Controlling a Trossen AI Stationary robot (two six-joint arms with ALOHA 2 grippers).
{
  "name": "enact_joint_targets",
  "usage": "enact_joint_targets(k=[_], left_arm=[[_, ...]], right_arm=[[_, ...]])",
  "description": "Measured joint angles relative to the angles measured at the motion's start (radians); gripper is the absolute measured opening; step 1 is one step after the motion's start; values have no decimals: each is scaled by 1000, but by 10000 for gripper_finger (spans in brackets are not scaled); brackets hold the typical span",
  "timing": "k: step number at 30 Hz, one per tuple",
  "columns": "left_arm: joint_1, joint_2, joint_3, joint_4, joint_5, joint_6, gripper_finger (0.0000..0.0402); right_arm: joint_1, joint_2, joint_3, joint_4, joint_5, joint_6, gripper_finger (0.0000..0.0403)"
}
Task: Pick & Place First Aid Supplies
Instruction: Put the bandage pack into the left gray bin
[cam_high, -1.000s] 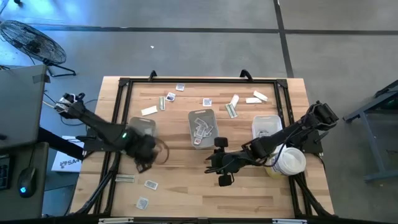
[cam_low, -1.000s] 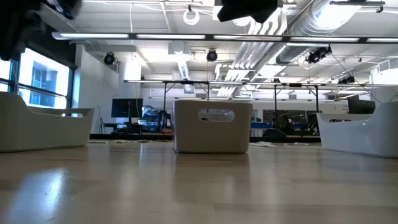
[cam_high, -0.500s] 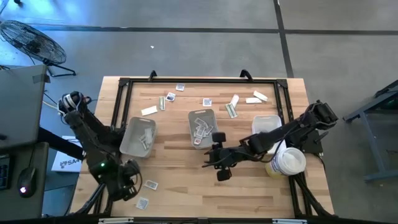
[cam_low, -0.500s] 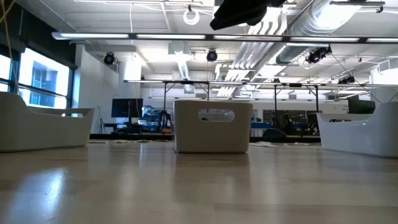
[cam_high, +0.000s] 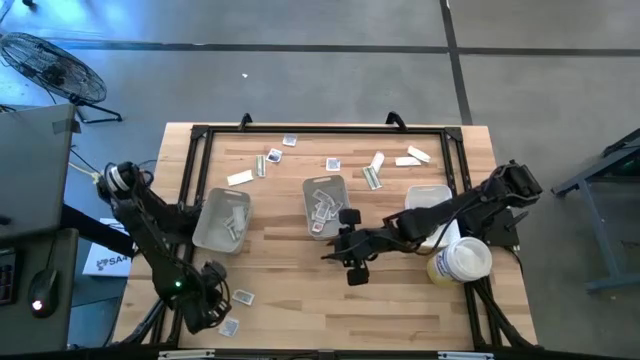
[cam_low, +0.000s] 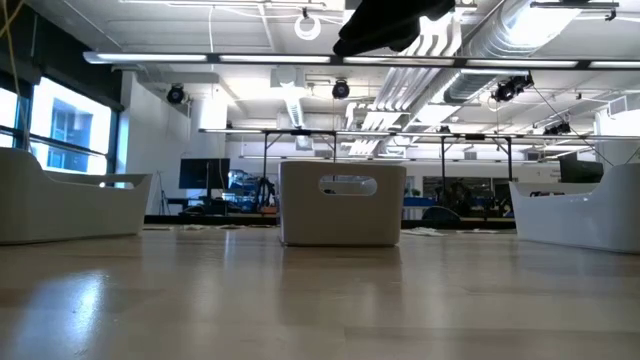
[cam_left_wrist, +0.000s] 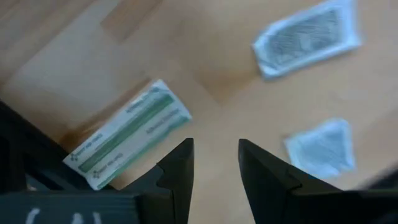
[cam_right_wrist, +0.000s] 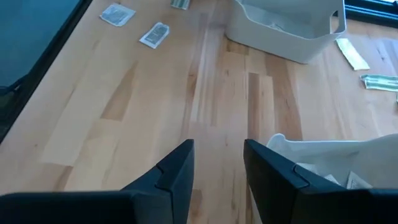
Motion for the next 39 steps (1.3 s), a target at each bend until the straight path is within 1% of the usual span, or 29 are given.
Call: enact_joint_targets(k=[2, 12, 17, 22, 26, 30, 36, 39], left_arm=[[0, 27, 0, -17, 17, -27, 122], [0, 95, 0, -21, -34, -63, 122], [0, 117, -1, -23, -35, -111, 122], [0, 122, -1, -29, -5, -161, 122], [1, 122, -1, -62, 43, -209, 122], [0, 122, -2, -62, 28, -207, 122], [0, 122, -2, -52, -32, -181, 122], [1, 122, -2, -47, -19, -181, 122]], right_arm=[[-6, 0, 0, 0, -1, -3, 133], [-13, 0, 0, 0, -1, 4, 133], [-13, 0, 0, 0, -1, 36, 133], [-13, 0, 0, 0, -1, 39, 133], [-13, 0, 0, 0, -2, 48, 133], [-13, 0, 0, 0, -2, 63, 133], [-11, 0, 0, 1, -2, 62, 133], [-11, 0, 0, 0, -2, 62, 133]])
